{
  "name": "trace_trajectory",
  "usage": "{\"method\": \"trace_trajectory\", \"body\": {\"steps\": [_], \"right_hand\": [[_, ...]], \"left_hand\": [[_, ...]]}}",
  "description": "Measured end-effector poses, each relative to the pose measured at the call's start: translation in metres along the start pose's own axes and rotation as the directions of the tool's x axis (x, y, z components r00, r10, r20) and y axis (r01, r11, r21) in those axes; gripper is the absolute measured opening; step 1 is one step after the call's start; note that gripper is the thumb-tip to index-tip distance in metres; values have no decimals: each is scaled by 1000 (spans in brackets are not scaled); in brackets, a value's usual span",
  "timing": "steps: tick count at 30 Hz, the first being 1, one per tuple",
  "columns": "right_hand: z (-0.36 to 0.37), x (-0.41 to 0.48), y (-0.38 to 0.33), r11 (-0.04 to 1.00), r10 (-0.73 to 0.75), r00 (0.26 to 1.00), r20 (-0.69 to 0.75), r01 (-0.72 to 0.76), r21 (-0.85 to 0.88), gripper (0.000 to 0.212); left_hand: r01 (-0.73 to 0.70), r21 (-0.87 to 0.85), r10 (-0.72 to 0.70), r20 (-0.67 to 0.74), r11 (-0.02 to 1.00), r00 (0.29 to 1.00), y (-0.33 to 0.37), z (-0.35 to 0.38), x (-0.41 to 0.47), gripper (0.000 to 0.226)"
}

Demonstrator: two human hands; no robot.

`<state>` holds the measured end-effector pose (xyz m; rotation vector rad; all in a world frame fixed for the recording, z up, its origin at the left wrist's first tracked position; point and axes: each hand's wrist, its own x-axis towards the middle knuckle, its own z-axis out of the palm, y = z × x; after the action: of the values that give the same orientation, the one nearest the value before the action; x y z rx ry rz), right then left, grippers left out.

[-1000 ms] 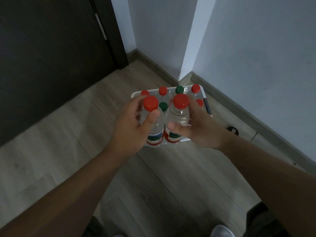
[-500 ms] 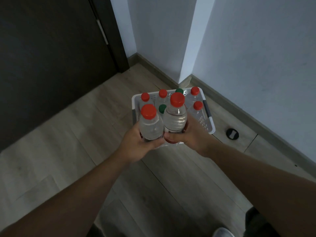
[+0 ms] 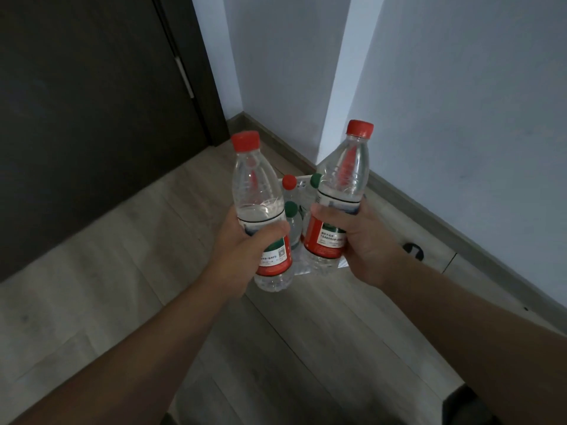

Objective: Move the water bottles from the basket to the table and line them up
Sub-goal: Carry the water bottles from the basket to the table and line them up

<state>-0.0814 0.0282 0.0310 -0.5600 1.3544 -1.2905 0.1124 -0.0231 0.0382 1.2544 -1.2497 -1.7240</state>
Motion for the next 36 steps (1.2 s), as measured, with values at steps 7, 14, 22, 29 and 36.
{"method": "trace_trajectory", "body": {"steps": [7, 14, 22, 29, 36], "right_hand": [[-3, -2, -8, 872, -169, 972, -164, 70, -485, 69], [-17, -2, -17, 373, -346, 930, -123, 16, -928, 69], [-30, -2, -23, -367, -475, 874, 100, -93, -926, 77], [-11, -50, -81, -287, -427, 904, 23, -111, -951, 72], [25, -167, -274, -250, -487, 873, -1, -141, -958, 53]], "left_hand": [[-153, 344, 176, -36, 926, 984, -2, 3, -3, 62], [-287, 882, 238, 208, 373, 949, 2, -19, 4, 69], [-370, 874, 242, 451, -314, 859, 1, -16, 8, 77], [-355, 879, 142, 414, -318, 899, 74, 12, -32, 69], [-452, 836, 33, 485, -309, 874, 286, 54, -136, 73]]}}
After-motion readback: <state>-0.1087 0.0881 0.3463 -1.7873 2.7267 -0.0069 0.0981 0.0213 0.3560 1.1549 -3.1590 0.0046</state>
